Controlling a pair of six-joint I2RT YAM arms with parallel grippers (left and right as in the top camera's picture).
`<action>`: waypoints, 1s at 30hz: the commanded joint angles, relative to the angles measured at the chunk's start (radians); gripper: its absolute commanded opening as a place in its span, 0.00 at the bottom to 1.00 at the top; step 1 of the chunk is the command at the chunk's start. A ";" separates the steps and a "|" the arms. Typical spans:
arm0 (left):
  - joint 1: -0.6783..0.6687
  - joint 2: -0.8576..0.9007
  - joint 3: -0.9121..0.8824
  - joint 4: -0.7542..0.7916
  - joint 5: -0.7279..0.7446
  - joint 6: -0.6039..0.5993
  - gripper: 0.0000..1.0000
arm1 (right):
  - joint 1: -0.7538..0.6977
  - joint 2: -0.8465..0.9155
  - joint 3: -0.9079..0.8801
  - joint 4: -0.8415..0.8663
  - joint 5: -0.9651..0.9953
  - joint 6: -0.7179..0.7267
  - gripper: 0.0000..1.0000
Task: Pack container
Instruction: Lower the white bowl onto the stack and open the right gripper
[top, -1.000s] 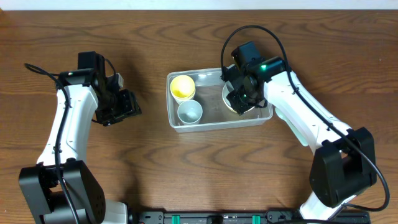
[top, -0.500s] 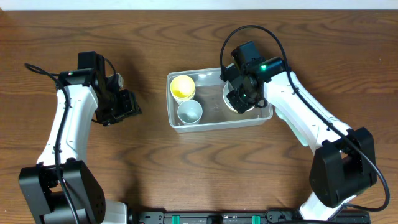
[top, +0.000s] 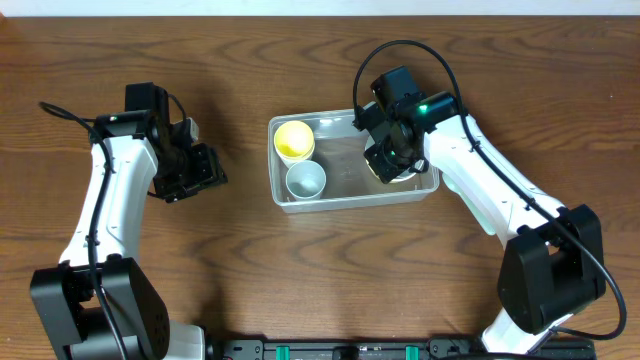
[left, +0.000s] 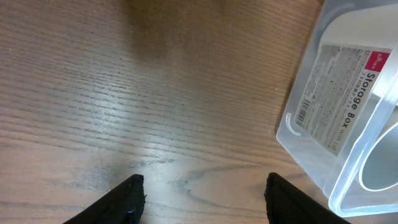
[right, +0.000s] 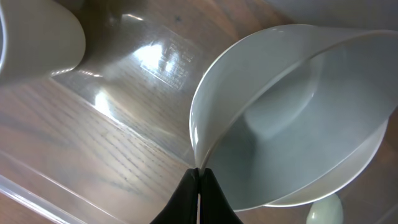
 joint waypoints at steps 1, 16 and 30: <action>0.002 -0.001 0.009 -0.002 0.012 0.010 0.63 | 0.003 -0.002 -0.004 -0.001 0.049 -0.010 0.01; 0.002 -0.001 0.009 -0.002 0.012 0.010 0.63 | 0.003 -0.051 0.156 -0.081 0.075 -0.068 0.01; 0.002 -0.001 0.009 -0.002 0.012 0.010 0.63 | 0.003 -0.053 0.188 -0.159 0.090 -0.079 0.01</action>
